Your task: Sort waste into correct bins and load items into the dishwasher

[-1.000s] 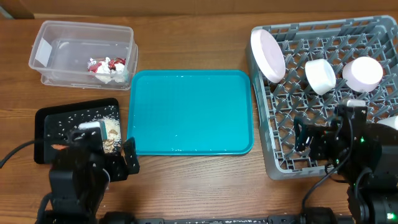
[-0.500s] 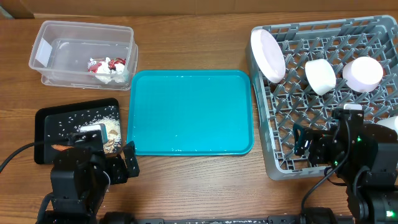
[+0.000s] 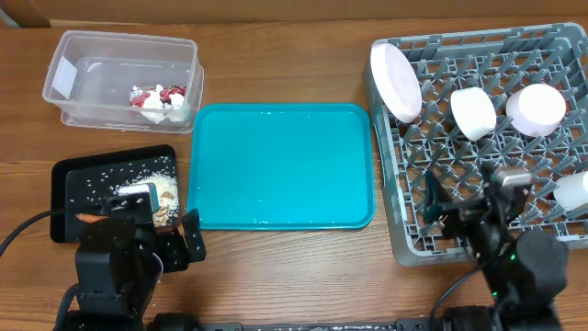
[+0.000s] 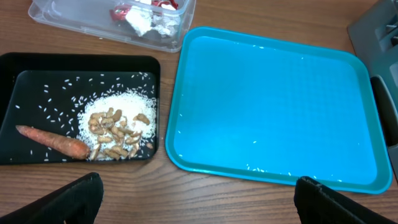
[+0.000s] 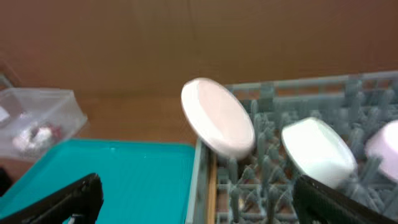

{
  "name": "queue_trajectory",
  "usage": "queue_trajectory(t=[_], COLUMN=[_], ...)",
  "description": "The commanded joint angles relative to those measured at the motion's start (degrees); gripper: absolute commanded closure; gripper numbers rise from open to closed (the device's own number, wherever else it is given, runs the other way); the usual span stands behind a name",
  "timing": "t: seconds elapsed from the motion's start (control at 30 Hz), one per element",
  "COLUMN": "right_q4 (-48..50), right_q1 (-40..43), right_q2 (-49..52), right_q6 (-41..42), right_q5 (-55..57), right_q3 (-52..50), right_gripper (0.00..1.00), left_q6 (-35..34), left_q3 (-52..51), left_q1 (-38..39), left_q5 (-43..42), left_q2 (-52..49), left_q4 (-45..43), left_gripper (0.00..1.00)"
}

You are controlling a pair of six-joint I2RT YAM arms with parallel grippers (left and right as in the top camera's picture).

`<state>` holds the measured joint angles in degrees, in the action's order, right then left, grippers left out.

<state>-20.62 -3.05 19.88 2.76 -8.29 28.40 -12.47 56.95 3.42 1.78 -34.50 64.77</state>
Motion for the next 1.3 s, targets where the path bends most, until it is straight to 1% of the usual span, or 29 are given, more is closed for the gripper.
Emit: queue_trajectory(t=[0.0,0.1,0.17,0.27,0.4,0.47,1.27], right_q4=[9.64,16.98,19.41,20.44,20.26,16.09,16.22], right_q1=[-1.55,-1.55,-1.55,-1.55,-1.55,-1.49,-1.49], right_q2=[-7.39,-12.37,-15.15,-19.89,-19.74,-19.71,-19.71], right_q6=[-0.17,-0.2,-0.2,-0.26,-2.21,-2.43,-2.99], right_q5=[0.96,0.98,1.27,2.36,2.73,3.21,3.13], right_q3=[-11.02,-18.14,-21.16,-24.63,-27.85,-27.93,-27.93], right_gripper=[0.0,0.0,0.0,0.0,0.0,0.0,0.0], left_q6=[-0.42,-0.42,-0.42,-0.42,-0.42,-0.42,-0.42], left_q3=[-0.39,-0.39,-0.39,-0.39,-0.39,-0.39,-0.39], left_q1=[0.35,0.35,0.35,0.35,0.35,0.35,0.35], left_q5=[0.5,0.52,0.52,0.52,0.52,0.5,0.52], left_q2=[0.39,0.39,0.39,0.39,0.39,0.39,0.39], left_q4=[-0.07,-0.07,-0.07,-0.07,-0.07,-0.07,-0.07], left_gripper=[0.0,0.0,0.0,0.0,0.0,0.0,0.0])
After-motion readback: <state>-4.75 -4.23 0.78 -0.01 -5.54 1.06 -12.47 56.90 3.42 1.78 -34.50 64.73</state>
